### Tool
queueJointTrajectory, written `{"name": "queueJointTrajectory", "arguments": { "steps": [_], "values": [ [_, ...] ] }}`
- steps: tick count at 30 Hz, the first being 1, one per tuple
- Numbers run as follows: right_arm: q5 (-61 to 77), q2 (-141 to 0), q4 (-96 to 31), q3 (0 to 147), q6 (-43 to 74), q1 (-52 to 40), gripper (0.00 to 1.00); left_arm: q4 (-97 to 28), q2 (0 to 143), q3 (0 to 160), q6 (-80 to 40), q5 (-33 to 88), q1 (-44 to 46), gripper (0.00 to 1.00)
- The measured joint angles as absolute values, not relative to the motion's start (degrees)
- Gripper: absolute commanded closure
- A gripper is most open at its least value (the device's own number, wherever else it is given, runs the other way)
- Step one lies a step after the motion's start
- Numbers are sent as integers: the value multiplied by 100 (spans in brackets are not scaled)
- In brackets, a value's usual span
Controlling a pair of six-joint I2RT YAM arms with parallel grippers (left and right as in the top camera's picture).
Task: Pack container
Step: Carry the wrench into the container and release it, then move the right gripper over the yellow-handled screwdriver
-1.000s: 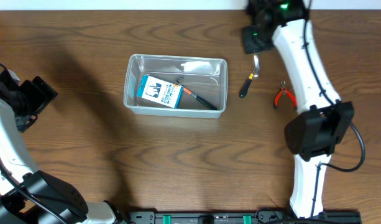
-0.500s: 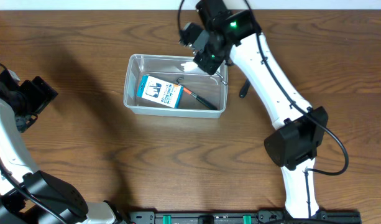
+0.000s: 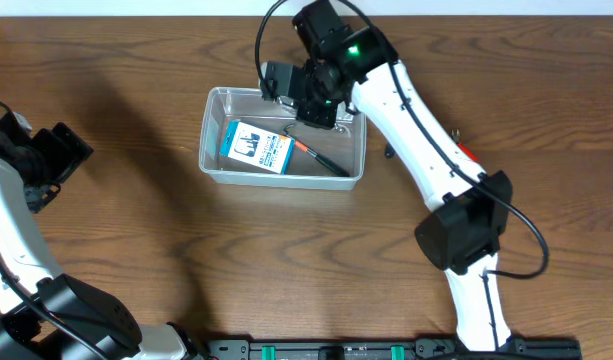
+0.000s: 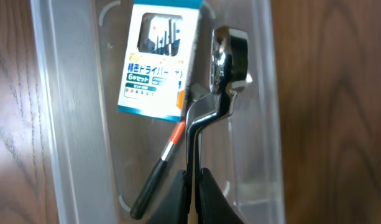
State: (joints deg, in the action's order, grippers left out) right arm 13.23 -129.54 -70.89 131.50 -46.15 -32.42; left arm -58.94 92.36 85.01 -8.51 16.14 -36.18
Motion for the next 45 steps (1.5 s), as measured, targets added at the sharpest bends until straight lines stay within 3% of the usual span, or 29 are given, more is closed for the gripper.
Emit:
{"name": "queueJointTrajectory", "arguments": {
  "steps": [7,10,13,16,19,27,34,45],
  "values": [
    [1341,-13749,-7054,13146,-4685,-3343,99,-5894,9236,8501,-851,1614,-3618,9],
    [1365,-13935,-7004,13131,-4678,-3358,92,-5894,9236,8501,-851,1616,-3618,10],
    [1472,-13963,-6963,13113,-4672,-3361,78,-5894,9236,8501,-851,1616,-3618,10],
    [1584,-13961,-6932,13113,-4661,-3363,56,-5896,9236,8501,-851,1616,-3618,10],
    [1627,-13961,-6893,13113,-4547,-3363,43,-5896,9236,8501,-851,1616,-3618,10],
    [1673,-13952,-6643,13124,-3409,-3363,47,-5894,9236,8501,-851,1614,-3618,10],
    [1105,-13544,-6930,13520,-1514,-3264,39,-5894,9236,8499,-851,1614,-3618,10],
    [14,-11907,-8252,13911,888,-1900,39,-5894,9236,8501,-851,1614,-3618,10]
  ]
}}
